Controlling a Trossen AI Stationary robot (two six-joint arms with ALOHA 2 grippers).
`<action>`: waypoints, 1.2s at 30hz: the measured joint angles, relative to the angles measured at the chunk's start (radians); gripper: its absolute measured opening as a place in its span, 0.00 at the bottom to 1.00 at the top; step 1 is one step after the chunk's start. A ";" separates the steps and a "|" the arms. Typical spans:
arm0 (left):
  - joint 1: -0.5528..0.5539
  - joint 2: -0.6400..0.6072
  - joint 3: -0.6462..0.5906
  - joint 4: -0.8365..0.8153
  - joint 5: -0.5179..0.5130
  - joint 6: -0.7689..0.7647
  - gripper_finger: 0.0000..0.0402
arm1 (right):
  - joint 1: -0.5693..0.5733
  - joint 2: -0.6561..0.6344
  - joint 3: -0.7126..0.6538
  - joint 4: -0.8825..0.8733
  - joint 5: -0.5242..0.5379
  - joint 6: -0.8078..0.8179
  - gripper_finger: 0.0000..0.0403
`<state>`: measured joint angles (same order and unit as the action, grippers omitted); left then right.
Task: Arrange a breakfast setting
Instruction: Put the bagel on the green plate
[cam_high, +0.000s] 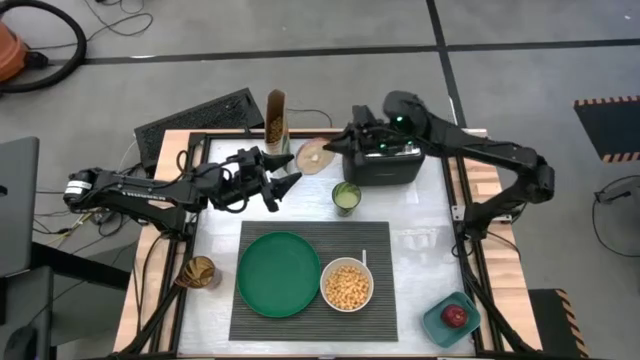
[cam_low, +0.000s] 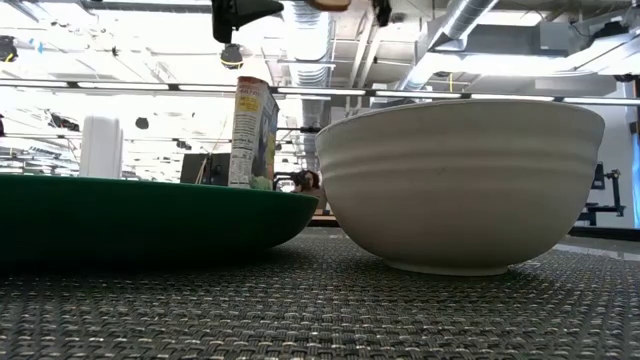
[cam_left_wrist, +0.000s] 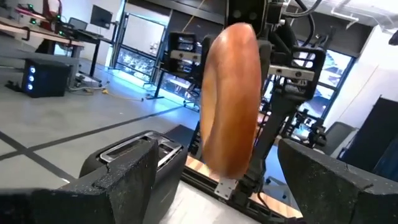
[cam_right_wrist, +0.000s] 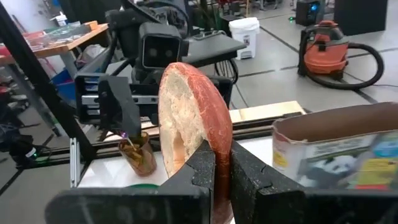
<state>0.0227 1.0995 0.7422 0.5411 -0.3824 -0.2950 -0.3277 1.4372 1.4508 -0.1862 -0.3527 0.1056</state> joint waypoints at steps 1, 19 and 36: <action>0.000 0.000 0.000 0.000 0.000 0.001 0.78 | 0.009 0.015 0.000 0.014 0.000 0.001 0.12; 0.000 0.000 0.000 -0.066 -0.077 -0.012 0.50 | 0.024 0.078 0.000 0.115 -0.015 0.052 0.12; -0.001 0.000 0.000 -0.072 -0.105 -0.013 0.06 | 0.032 0.077 0.000 0.112 -0.009 0.058 0.17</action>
<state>0.0216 1.0996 0.7422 0.4690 -0.4872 -0.3075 -0.2953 1.5146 1.4506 -0.0746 -0.3620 0.1639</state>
